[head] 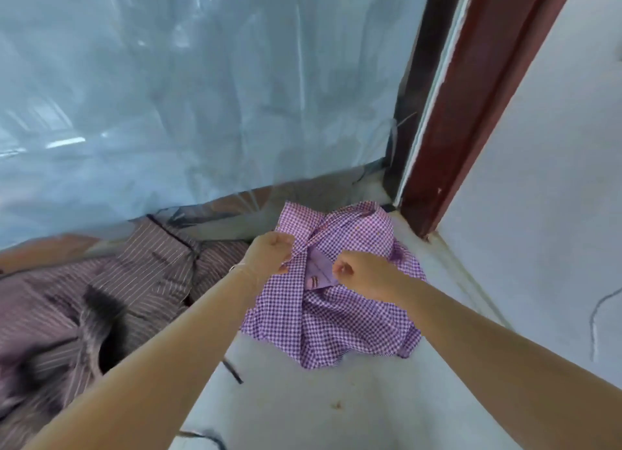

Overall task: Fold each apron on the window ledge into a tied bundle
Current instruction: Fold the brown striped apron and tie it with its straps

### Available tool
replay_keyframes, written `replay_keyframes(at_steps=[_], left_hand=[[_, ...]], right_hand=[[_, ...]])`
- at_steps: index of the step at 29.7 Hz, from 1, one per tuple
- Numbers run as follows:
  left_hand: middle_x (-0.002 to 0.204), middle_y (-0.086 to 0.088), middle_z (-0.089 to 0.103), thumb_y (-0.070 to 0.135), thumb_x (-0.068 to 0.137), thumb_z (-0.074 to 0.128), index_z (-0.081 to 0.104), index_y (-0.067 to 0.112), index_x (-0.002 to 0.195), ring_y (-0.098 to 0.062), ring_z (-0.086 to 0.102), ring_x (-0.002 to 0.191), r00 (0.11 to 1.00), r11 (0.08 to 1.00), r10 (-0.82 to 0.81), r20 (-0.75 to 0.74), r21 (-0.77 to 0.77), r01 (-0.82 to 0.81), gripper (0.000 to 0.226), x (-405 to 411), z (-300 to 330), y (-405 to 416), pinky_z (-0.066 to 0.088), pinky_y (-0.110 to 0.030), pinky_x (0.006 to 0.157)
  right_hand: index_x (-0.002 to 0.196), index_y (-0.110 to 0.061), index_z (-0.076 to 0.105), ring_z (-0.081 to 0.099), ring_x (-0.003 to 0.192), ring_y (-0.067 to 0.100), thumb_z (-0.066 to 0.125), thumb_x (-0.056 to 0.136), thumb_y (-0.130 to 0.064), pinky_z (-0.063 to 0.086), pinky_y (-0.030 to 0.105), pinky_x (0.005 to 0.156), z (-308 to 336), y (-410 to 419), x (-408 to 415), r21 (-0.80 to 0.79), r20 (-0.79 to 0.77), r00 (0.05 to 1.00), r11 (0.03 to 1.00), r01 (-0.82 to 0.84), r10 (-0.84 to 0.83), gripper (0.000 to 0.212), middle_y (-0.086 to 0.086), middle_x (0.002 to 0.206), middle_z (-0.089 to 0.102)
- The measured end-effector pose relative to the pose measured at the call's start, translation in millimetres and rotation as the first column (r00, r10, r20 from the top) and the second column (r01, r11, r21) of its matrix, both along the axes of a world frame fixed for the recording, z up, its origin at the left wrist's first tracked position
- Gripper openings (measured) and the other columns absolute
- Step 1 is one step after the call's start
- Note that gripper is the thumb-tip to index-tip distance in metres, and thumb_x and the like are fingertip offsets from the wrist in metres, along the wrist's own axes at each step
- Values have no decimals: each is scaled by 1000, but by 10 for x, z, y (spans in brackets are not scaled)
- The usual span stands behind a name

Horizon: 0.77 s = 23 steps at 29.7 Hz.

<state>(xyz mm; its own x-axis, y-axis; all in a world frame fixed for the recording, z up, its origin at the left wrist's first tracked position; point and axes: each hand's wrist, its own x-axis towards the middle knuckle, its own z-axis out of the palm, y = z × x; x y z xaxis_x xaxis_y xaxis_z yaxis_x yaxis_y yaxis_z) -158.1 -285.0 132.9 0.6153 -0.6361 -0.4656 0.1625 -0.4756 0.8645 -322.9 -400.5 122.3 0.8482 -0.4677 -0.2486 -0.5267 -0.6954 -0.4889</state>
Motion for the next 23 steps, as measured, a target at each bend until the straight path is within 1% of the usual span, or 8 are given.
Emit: replay_keyframes(at_steps=[3,5,8,12,17,20,22,23], left_hand=[[106,-8,60,11,99,46,61,9,113,-19,56,91,997,991,73,-21,113,-70,20,262,-275,457,47,-30,81],[98,-3,62,11,97,49,65,13,99,-19,58,91,997,979,73,8,192,-73,15,451,-450,793,49,-32,86],[115,-9,63,15,93,56,65,18,98,-30,58,106,985,946,62,159,306,-109,10,721,-773,1241,45,-38,99],[143,-15,36,21,91,60,49,17,134,-30,50,118,961,863,76,266,466,-197,45,1060,-1087,1794,39,-34,102],[160,-8,-3,12,96,51,60,27,120,-35,41,131,919,743,-139,368,652,-149,30,1664,-1358,2342,29,-33,110],[155,1,-30,1,93,46,57,37,124,-34,53,117,907,616,-205,368,768,-173,49,1974,-1362,2451,48,-38,84],[156,-10,-24,4,92,47,38,22,144,-38,44,127,921,570,-189,341,801,-180,56,2153,-1400,2503,42,-44,99],[157,-16,-16,10,93,47,35,15,145,-41,30,137,932,550,-189,310,819,-161,53,2215,-1420,2519,29,-46,110]], right_hand=[[85,-10,55,46,87,11,46,98,-18,35,21,73,-361,309,247,102,-84,995,994,-50,59,17,-6,98,44],[81,-5,55,47,77,13,46,96,-15,46,29,81,-624,481,465,231,-121,993,972,38,-10,21,-1,87,52],[84,-9,53,54,59,13,51,94,-17,51,31,64,-922,703,721,489,-190,969,840,235,-160,14,9,80,60],[88,-9,57,56,62,13,52,98,-22,51,27,60,-1123,1018,1022,657,-286,914,636,405,-287,16,7,87,64],[91,-8,58,51,60,16,53,97,-19,35,28,56,-1257,1377,1474,755,-303,865,453,474,-400,13,5,81,62],[98,-8,61,55,64,14,54,96,-21,42,24,56,-1279,1502,1679,769,-348,827,370,521,-441,14,6,86,64],[101,-10,62,56,65,13,54,96,-21,45,24,58,-1282,1535,1777,772,-363,813,341,536,-456,15,6,87,64],[100,-10,62,56,65,14,54,96,-20,46,24,59,-1281,1539,1810,774,-362,811,336,536,-460,14,6,86,63]])
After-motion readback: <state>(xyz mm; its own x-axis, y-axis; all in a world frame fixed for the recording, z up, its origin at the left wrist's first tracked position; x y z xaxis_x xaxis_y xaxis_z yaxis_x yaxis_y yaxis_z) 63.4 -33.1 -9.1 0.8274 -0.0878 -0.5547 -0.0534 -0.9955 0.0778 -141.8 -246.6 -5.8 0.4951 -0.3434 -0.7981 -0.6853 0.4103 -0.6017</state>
